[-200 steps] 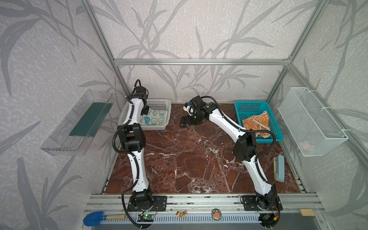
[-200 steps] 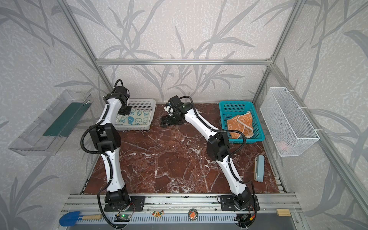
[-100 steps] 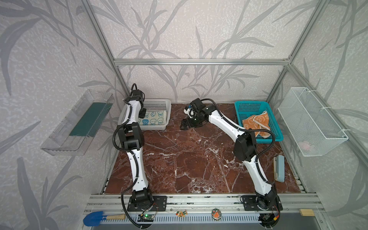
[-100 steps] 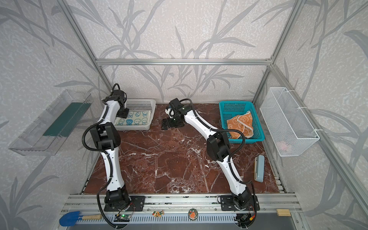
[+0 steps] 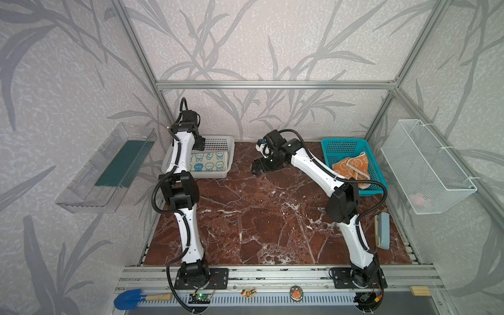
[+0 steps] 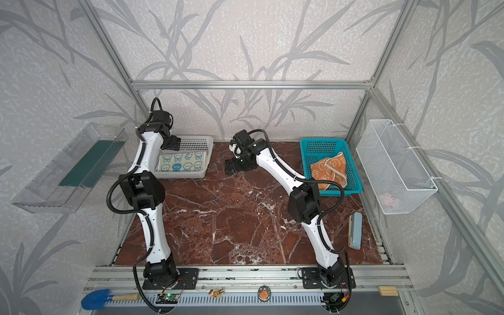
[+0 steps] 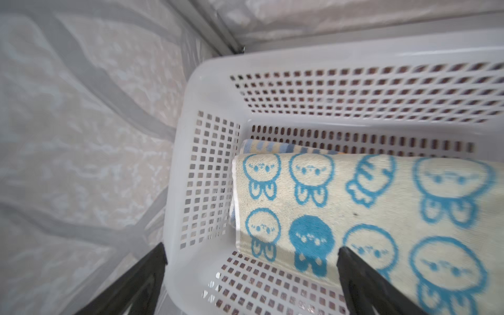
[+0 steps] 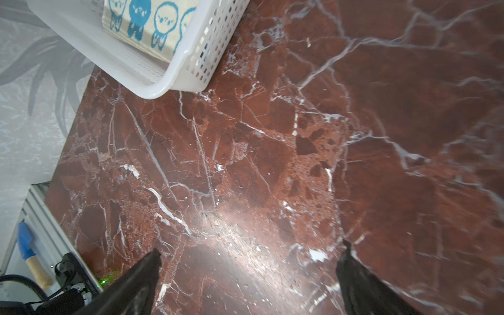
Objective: Fold and stack the towels
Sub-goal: 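Raise the left gripper from the basket while the right reaches into the teal basket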
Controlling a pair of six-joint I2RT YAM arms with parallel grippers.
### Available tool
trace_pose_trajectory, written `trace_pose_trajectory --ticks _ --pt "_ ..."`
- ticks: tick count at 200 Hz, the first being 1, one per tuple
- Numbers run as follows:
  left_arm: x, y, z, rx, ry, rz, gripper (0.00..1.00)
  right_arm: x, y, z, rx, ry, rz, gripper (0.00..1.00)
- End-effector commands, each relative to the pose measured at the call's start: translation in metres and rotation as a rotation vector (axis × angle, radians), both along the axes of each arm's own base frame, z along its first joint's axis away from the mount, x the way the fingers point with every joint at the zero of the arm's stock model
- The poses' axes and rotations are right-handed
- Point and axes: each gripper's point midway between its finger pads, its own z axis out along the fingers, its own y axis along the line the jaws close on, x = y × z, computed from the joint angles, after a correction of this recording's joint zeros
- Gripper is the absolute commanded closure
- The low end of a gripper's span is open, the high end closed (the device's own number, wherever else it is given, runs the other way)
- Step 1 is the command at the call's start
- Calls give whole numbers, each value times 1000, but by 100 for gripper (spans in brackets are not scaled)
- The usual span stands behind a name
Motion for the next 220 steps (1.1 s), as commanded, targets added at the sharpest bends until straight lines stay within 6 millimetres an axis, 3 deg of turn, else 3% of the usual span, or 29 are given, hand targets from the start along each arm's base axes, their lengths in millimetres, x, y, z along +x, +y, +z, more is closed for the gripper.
trace_pose_trajectory --ticks 1,18,41,77,109,135,160,185,220 --pt "-3 -65 86 82 -208 -147 1 8 -63 42 -94 -98 -106 1" --pt "-7 -120 104 120 -294 -267 1 15 -103 51 -114 -108 -200 1" --pt "-16 -192 112 146 -377 -375 1 23 -172 52 -154 -107 -370 1" --pt "-38 -310 94 80 -373 -606 1 20 -287 34 -262 -126 -663 1" --pt "-59 -392 73 29 -408 -722 1 9 -353 3 -332 -54 -821 1" --pt "-75 -440 61 -35 -411 -812 1 6 -392 0 -478 -96 -905 1" --pt "-85 -475 51 10 -398 -889 1 13 -416 -20 -566 -77 -953 1" --pt "-83 -484 42 127 -411 -885 1 25 -425 -43 -626 -32 -947 1" --pt "-93 -502 28 95 -391 -954 1 34 -436 -76 -663 41 -954 1"
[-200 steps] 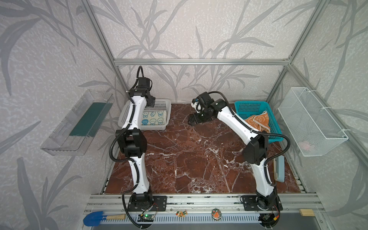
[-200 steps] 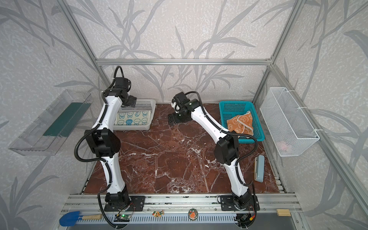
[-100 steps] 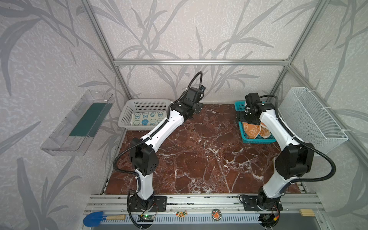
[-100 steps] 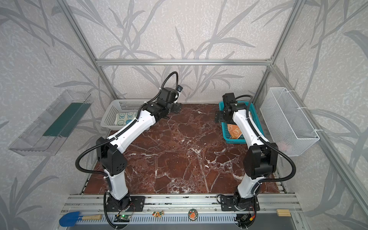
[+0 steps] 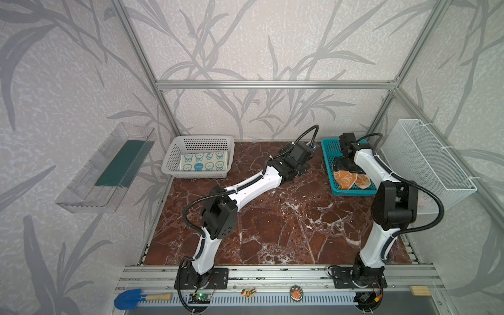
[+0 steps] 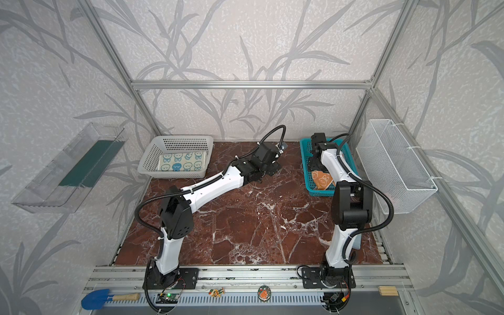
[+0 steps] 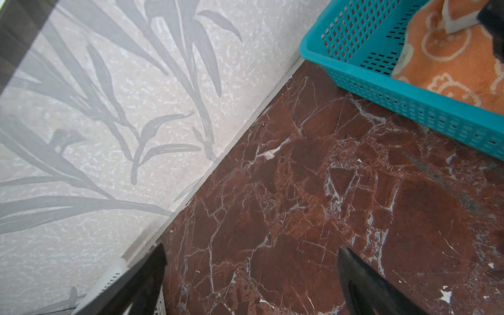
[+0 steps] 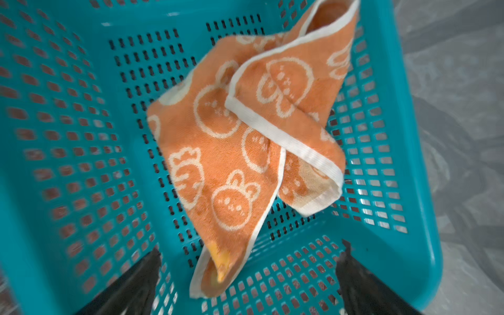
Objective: Fold and stack the towels
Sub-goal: 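Raise the left gripper from the basket while the right reaches into the teal basket, then grasp the orange bunny towel with the right gripper and lift it out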
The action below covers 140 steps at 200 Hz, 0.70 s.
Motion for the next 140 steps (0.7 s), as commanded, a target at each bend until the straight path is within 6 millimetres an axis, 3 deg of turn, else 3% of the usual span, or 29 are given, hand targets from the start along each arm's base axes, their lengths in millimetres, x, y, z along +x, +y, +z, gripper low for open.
trace_pose_trajectory --ticks 1,43,91,116,140 --pt "1 -8 14 -12 -46 -27 1 6 -14 -9 -33 22 -28 1" --pt "-1 -23 2 -1 -41 -45 1 9 -16 -43 36 125 -44 1" --pt "-6 -32 -14 30 -8 -53 1 6 -5 -83 126 230 -7 2" --pt "-12 -32 -21 11 37 -54 1 4 1 -96 176 273 4 14" --pt "-16 -29 -28 21 51 -51 1 3 6 -104 201 287 17 35"
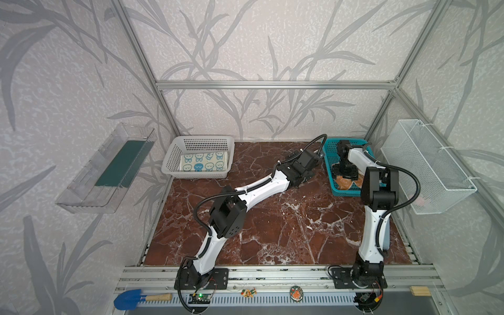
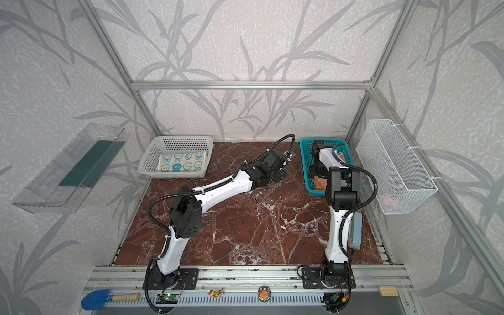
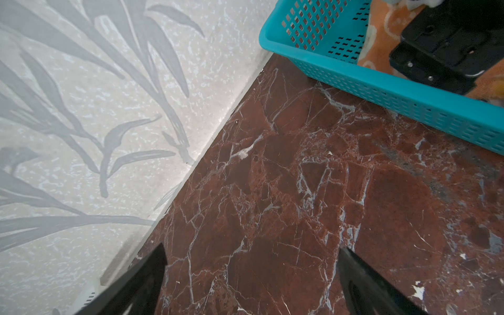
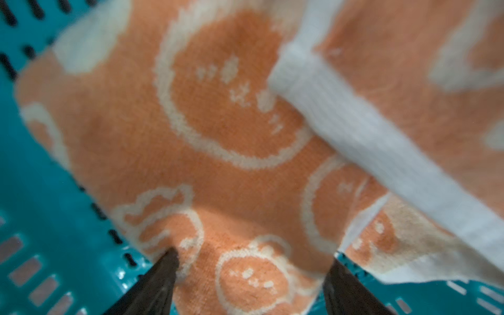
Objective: Fold and stack the towels
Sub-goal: 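Grasp the orange bunny towel with the right gripper and lift it out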
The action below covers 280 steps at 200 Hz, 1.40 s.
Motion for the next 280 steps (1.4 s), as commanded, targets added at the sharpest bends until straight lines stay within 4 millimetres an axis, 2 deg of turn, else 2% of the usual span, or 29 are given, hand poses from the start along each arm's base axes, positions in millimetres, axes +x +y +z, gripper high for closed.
trace_pose_trajectory --ticks 1,27,46,83,124,186,201,214,237,255,280 --pt "-5 1 4 -13 12 1 1 -11 7 -16 55 74 16 35" --pt "-8 4 2 -14 16 13 1 -12 8 -16 58 72 20 61" --pt "-12 7 1 -26 25 24 1 -11 8 -5 55 52 19 82" --pt "-17 14 12 -34 9 32 1 -9 7 37 47 -40 15 97" --pt "-20 20 46 -71 -37 40 1 -7 16 103 92 -180 25 100" --pt "-39 42 82 -184 -34 73 1 -12 49 175 165 -327 96 100" --pt "-44 55 92 -213 -56 101 1 -13 69 201 177 -368 142 100" --pt "-46 72 102 -230 -95 162 1 -16 95 228 188 -410 203 100" --pt "-59 99 112 -251 -123 205 1 -22 157 280 207 -513 348 100" --pt "-73 124 120 -308 -141 243 1 -34 216 316 233 -585 492 100" --pt "-90 171 129 -407 -176 346 1 -55 279 345 319 -620 629 100"
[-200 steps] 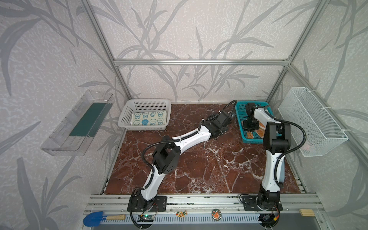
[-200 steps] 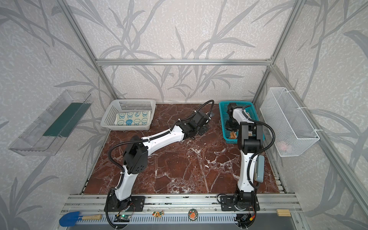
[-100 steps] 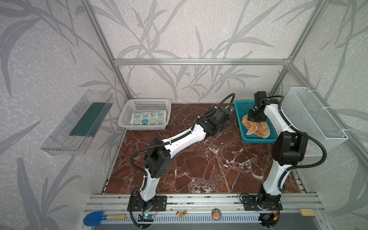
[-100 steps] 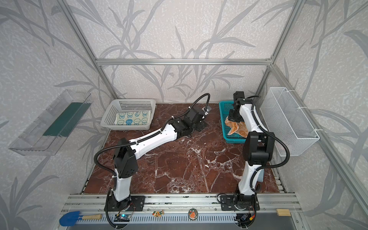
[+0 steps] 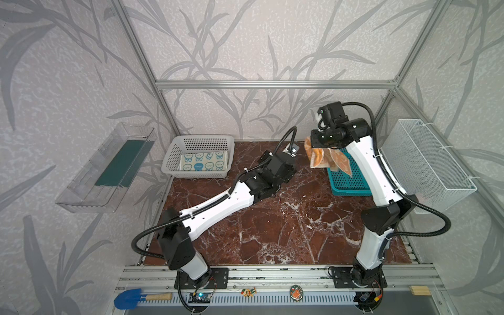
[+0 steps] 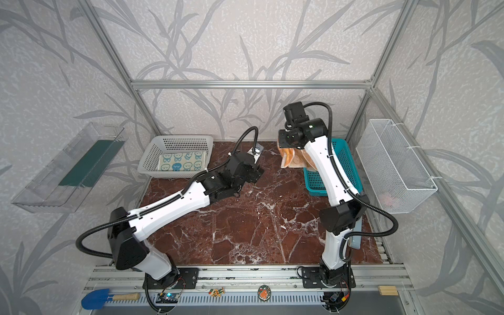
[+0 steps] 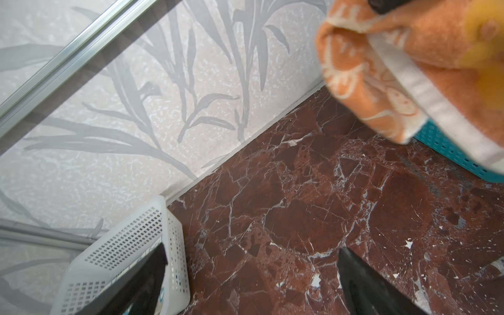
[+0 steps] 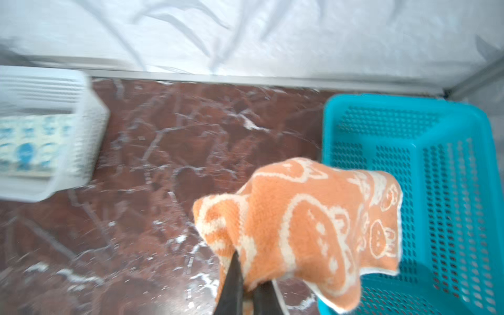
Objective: Fold and stack the towels
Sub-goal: 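Grasp the orange bunny towel with the right gripper and lift it out, then lay the orange towel on the table with the right gripper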
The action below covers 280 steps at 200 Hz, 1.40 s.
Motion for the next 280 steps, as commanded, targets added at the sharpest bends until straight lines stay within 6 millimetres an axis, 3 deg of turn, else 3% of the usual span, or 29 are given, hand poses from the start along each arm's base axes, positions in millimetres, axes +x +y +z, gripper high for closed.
trace_pose_trajectory --ticks 1,18,38,56,81,99,123,143,178,198,225,280 --pt "-12 45 26 -149 -70 132 1 -28 35 19 12 5 104 100" --pt "-24 78 28 -207 -90 192 1 -36 61 23 33 3 167 100" --pt "-36 114 30 -258 -115 268 1 -37 71 -1 22 73 186 100" --pt "-46 138 26 -277 -115 312 1 -35 70 -40 -19 164 176 100" --pt "-55 157 14 -278 -95 340 1 -33 66 -110 -48 293 162 98" --pt "-59 164 4 -274 -71 355 1 -30 46 -161 -12 379 115 91" --pt "-62 163 -11 -294 -39 347 1 -32 15 -205 29 485 56 76" --pt "-62 159 -24 -306 -5 339 1 -37 4 -211 21 492 52 59" --pt "-60 145 -52 -337 83 317 1 -46 1 -202 16 476 63 32" --pt "-61 142 -61 -353 111 314 1 -53 14 -197 21 454 109 23" --pt "-63 144 -63 -357 112 320 1 -66 44 -209 4 466 190 20" --pt "-68 158 -60 -371 106 349 1 -77 98 -259 -22 550 266 22"
